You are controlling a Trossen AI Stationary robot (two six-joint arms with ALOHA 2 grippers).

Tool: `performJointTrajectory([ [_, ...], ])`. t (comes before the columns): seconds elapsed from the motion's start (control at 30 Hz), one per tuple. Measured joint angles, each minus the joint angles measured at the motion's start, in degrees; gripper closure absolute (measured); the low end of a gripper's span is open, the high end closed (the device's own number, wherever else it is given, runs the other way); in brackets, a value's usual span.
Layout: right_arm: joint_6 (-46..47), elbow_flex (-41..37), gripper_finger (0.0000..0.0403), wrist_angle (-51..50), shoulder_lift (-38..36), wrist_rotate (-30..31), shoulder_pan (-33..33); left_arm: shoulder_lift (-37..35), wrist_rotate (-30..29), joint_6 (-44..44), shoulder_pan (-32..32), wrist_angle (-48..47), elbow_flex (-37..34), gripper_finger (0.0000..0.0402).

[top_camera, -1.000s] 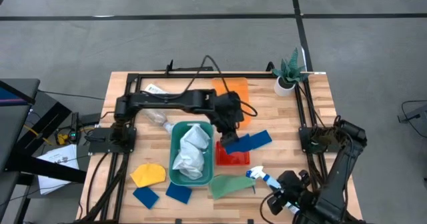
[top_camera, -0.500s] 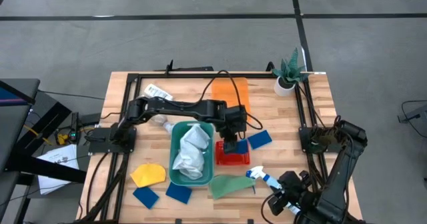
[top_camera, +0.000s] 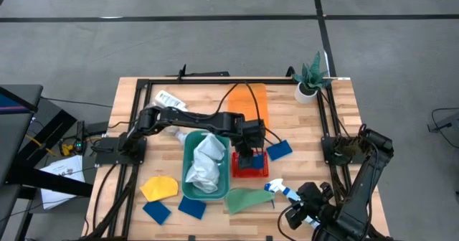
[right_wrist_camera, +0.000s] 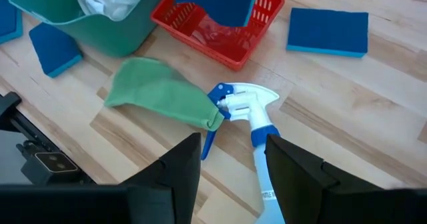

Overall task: Pick & Place Kitchen Items
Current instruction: Put the blue sponge into the red bin

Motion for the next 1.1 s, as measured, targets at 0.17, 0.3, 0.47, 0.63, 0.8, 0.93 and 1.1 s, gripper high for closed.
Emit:
performJointTrajectory([
  [0.17, 0.00, 0.00, 0.0243, -0.02, 0.00, -0.02, 0.02, -0.02, -1.80, -0.85, -1.34, 1.74, -2.29, 0.0398],
  [0.3, 0.00, 0.00, 0.0243, -0.02, 0.00, 0.00, 0.02, 0.02, -3.69, -0.89, -2.15, 4.38, -4.09, 0.0398],
  [0.47, 0.00, 0.00, 0.0243, -0.02, 0.00, -0.01, 0.02, 0.05, -3.70, -1.09, -2.50, 6.03, -6.37, 0.0398],
  [0.63, -0.21, 0.00, 0.0243, -0.02, 0.00, -0.02, 0.02, -0.02, -3.74, -1.02, -2.43, 6.99, -7.00, 0.0398],
  [0.8, -0.44, 0.00, 0.0243, -0.02, 0.01, 0.00, 0.02, -0.02, -3.73, -1.07, -2.40, 8.45, -8.25, 0.0398],
  [0.93, -0.46, 0.00, 0.0243, -0.02, 0.02, 0.00, 0.02, 0.00, -3.74, -1.09, -2.41, 9.21, -9.62, 0.0398],
  [1.1, -0.63, 0.00, 0.0243, -0.02, 0.02, 0.00, 0.02, -0.01, -3.74, -1.08, -2.41, 9.73, -9.64, 0.0398],
])
